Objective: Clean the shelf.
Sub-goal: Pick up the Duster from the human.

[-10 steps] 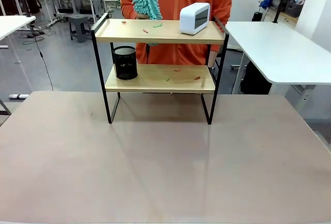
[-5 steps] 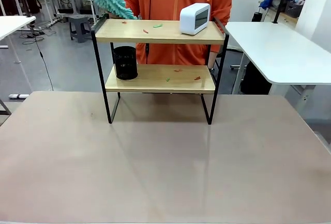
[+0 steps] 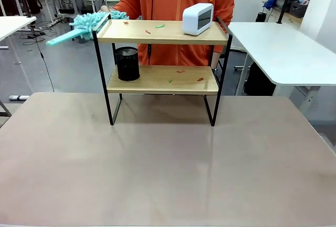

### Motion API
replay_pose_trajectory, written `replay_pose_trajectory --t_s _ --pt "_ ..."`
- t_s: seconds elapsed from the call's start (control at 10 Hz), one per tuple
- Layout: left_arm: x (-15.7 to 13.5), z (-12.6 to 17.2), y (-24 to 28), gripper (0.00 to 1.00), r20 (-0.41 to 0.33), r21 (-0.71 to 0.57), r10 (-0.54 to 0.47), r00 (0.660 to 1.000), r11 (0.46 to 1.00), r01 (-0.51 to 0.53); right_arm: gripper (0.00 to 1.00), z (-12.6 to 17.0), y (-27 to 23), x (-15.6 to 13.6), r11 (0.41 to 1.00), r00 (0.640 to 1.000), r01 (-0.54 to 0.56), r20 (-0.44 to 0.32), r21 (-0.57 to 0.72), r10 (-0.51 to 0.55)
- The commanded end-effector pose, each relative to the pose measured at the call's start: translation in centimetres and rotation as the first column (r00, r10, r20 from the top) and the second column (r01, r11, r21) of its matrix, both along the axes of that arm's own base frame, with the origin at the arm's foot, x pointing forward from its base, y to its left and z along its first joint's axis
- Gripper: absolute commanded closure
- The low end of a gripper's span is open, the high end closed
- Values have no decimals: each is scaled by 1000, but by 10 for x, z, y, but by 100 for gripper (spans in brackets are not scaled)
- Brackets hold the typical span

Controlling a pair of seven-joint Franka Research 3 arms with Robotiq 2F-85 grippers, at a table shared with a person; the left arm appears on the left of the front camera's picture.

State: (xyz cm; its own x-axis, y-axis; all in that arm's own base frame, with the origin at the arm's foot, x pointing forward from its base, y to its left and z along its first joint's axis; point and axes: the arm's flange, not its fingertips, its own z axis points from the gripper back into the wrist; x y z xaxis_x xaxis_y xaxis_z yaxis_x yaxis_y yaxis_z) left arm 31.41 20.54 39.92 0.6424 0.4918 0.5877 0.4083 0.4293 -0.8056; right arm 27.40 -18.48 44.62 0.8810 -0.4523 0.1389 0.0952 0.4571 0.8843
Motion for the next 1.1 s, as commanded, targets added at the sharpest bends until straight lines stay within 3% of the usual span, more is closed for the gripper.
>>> replay_pose_trajectory --t_s 0.0,0.1,0.2,0.4,0.5,0.7,0.8,0.9,1.0 --pt "0 -1 -4 0 36 -5 6 999 1000 -6 0 0 1 2 1000 999 -8 35 3 8" --pt "0 0 0 0 0 0 0 1000 1000 0 0 0 1 2 1000 999 -8 35 3 8" --pt "5 21 2 0 -57 -43 -52 997 998 50 0 0 1 2 1000 999 -8 35 3 8" --pt "59 77 4 0 -143 -158 -117 983 983 93 0 0 1 2 1000 999 -8 35 3 8" --pt "90 93 2 0 -132 -150 -88 987 986 68 0 0 1 2 1000 999 -8 35 3 8" --pt "145 98 -3 0 -206 -228 -206 957 961 158 0 0 1 2 1000 999 -8 35 3 8" --pt "164 95 -14 0 -296 -306 -279 914 934 186 0 0 1 2 1000 999 -8 35 3 8" --pt "123 107 -16 0 -173 -186 -163 971 974 131 0 0 1 2 1000 999 -8 35 3 8" --pt "123 107 -16 0 -173 -186 -163 971 974 131 0 0 1 2 1000 999 -8 35 3 8"
